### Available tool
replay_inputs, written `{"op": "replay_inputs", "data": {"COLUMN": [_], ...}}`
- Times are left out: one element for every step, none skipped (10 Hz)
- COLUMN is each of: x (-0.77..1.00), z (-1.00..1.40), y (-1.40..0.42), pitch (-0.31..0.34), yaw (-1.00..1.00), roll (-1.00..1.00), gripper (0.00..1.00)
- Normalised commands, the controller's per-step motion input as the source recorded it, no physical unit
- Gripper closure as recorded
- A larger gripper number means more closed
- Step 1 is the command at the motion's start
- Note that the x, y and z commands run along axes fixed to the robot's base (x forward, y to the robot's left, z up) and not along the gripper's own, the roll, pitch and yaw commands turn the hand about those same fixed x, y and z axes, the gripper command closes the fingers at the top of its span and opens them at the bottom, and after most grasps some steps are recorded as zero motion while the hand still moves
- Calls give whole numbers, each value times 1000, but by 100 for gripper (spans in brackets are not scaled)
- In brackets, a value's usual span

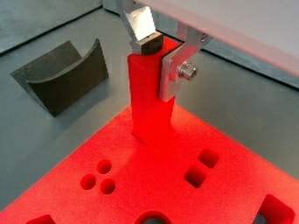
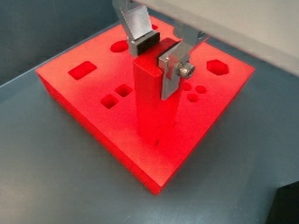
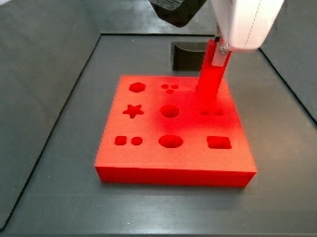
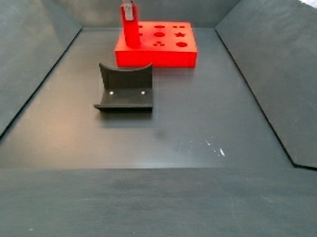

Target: Insert the arch object.

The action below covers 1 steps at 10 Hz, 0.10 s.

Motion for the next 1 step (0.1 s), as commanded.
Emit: {"op": "replay_inputs", "data": {"x": [0], "z": [0], "y": [0], "pitch": [0], "yaw": [0], "roll": [0], "gripper": [100]}}
